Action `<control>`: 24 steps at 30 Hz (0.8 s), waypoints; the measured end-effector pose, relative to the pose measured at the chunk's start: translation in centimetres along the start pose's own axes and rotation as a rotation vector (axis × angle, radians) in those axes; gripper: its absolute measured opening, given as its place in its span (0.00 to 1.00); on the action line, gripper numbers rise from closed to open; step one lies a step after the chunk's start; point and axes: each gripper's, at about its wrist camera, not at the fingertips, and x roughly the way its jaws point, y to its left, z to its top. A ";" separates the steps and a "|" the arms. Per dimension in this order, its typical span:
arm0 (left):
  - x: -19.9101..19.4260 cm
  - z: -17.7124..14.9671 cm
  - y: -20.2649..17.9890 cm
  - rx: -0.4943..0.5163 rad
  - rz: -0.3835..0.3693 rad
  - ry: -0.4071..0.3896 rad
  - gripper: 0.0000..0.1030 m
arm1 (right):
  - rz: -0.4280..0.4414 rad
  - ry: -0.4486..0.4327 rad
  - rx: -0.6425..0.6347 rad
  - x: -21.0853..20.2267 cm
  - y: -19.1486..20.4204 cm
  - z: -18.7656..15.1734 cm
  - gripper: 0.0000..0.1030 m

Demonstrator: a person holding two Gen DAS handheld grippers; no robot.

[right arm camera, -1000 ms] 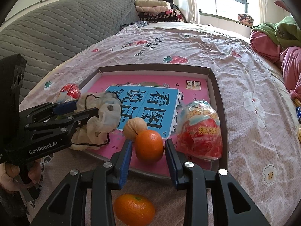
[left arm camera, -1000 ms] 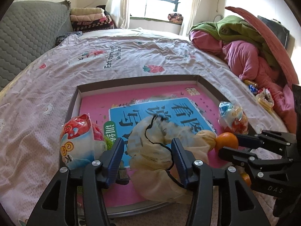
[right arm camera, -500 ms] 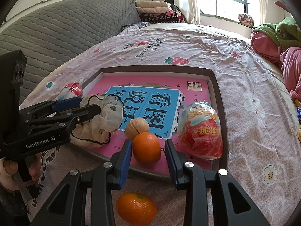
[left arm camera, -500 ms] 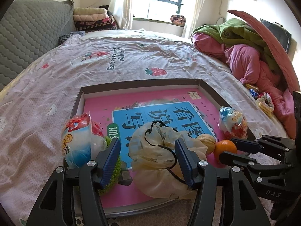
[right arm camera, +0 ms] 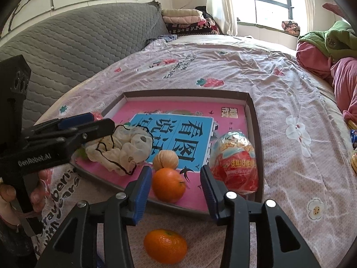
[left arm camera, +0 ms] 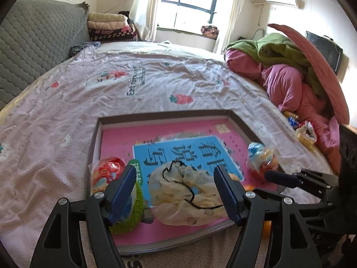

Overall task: Organize objects
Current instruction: 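Open left gripper to drop scrunchie on the book while right gripper releases orange into box, then withdraw both grippers up and away from the grey box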

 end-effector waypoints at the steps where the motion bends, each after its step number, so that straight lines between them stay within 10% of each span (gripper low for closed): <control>1: -0.3 0.2 0.1 -0.005 -0.001 -0.004 0.72 | 0.000 -0.004 0.000 -0.1 0.0 0.0 0.44; 24: -3.8 -0.5 -0.7 0.016 0.079 -0.038 0.72 | 0.040 -0.105 0.006 -2.9 0.3 0.9 0.46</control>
